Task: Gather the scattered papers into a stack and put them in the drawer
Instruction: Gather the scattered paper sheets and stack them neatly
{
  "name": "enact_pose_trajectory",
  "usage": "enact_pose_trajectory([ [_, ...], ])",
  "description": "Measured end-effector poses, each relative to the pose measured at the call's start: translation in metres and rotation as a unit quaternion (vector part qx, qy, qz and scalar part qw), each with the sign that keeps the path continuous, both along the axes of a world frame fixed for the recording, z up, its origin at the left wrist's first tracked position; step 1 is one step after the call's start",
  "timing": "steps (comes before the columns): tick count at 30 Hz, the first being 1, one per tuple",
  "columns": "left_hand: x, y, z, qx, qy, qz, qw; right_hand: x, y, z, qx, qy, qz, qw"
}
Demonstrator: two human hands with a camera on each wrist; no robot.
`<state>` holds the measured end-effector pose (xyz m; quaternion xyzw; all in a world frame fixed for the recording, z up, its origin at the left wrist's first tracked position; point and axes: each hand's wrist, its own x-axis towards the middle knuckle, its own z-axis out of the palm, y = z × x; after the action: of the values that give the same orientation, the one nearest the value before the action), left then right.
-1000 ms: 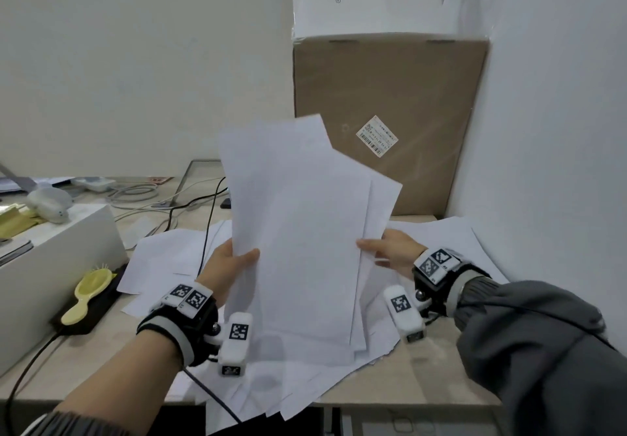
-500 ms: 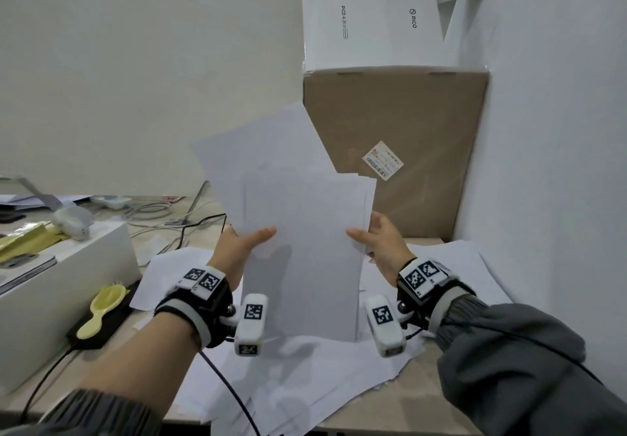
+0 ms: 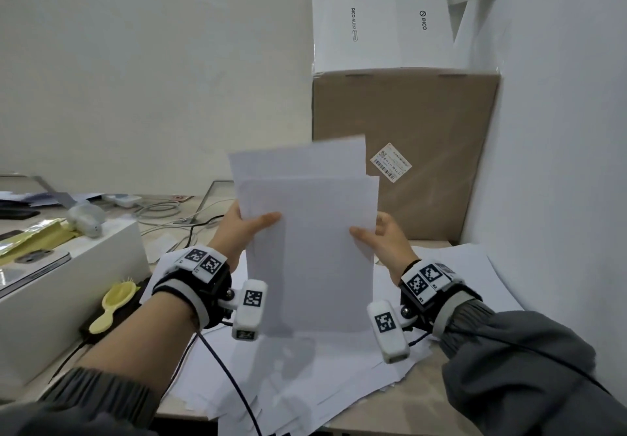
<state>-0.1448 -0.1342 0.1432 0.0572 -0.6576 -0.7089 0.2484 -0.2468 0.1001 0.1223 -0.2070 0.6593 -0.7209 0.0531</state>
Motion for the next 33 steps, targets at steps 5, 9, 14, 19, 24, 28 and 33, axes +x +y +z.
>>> enact_pose_trajectory([
  [5,0.004,0.003,-0.023,0.007,-0.041,-0.014,0.999,0.003,-0.002,-0.035,-0.002,-0.057,0.026,0.998],
  [9,0.000,0.010,-0.027,0.001,-0.054,0.048,0.997,0.006,-0.012,-0.048,0.042,-0.031,0.010,0.999],
  [14,-0.003,0.008,0.005,-0.010,-0.040,0.048,0.998,0.005,-0.014,-0.020,-0.004,-0.013,0.007,1.000],
  [19,0.002,0.010,-0.005,0.018,-0.057,0.045,0.997,0.010,-0.003,-0.044,0.082,-0.019,0.106,0.991],
  [24,-0.001,0.015,-0.009,0.040,-0.053,0.044,0.997,0.014,0.018,-0.085,0.183,-0.042,0.112,0.976],
  [28,-0.010,0.026,0.000,0.052,-0.046,0.006,0.998,0.011,0.047,-0.081,0.164,-0.035,0.055,0.984],
  [33,-0.029,0.049,-0.022,0.016,-0.143,-0.011,0.989,0.000,0.117,-0.072,0.268,0.000,-0.083,0.960],
])
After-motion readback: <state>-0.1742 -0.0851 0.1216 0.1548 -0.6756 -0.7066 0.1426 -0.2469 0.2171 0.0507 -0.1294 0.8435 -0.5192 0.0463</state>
